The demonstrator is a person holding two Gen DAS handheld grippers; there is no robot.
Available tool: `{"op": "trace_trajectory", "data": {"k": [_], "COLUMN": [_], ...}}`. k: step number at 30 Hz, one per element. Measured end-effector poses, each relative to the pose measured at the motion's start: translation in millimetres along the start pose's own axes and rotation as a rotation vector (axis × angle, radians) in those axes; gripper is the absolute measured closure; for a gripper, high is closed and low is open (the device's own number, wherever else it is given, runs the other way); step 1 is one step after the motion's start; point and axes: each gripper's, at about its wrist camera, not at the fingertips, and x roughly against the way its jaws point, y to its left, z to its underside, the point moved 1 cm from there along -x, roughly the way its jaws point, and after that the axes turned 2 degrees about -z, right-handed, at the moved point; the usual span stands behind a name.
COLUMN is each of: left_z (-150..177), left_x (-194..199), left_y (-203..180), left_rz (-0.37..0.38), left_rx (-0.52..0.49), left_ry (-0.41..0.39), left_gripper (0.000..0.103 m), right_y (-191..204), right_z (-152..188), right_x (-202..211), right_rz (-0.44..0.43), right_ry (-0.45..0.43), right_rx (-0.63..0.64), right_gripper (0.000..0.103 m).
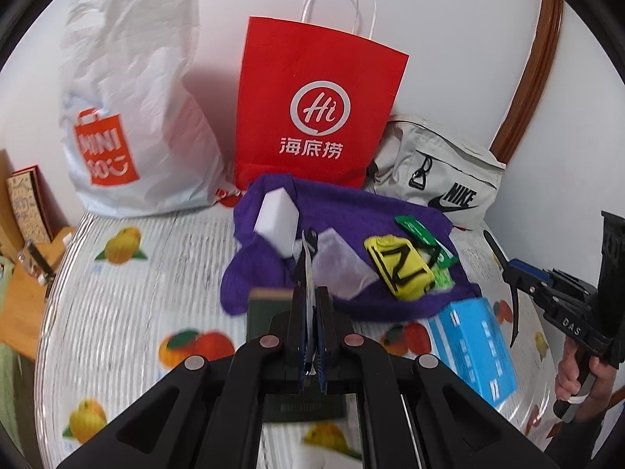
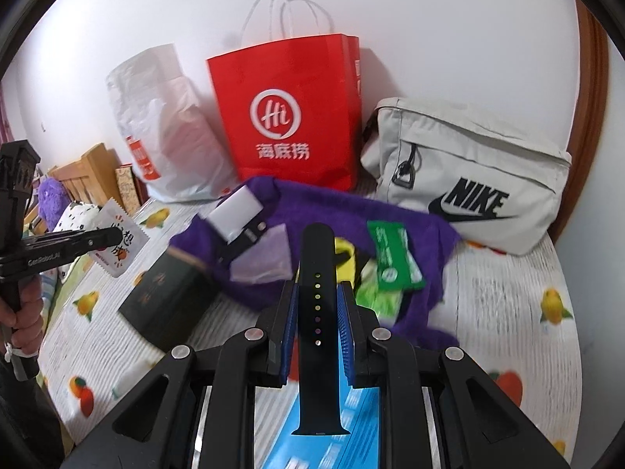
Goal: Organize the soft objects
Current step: 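Lower the white snack bag and black strap over the purple towel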
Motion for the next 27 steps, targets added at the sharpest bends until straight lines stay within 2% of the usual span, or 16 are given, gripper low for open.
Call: {"op": "trace_trajectory", "data": {"k": [10,20,27], "left_z": [-41,-59,-64], "left_x": [-60,-115,-147], "left_y": [-1,-11,-11], "left_rz": [0.004,0.027,0.022], "left_rx": [-0.005,-0.028,-0.025], "left_ry": [0.056,0.131,0.189], "left_gripper": [0.098,0.098,0.098], "right_y": [-32,-51,-53], "right_z": [-37,-39,-33], "right_x": [-64,-113,-124], "right_rz": [0.015,0.011,0.016], "right_ry": [0.037,0.117,0.157], "right_rx": [-0.004,-0.011,0.014], "right_gripper": [0.083,0.083,0.083]}}
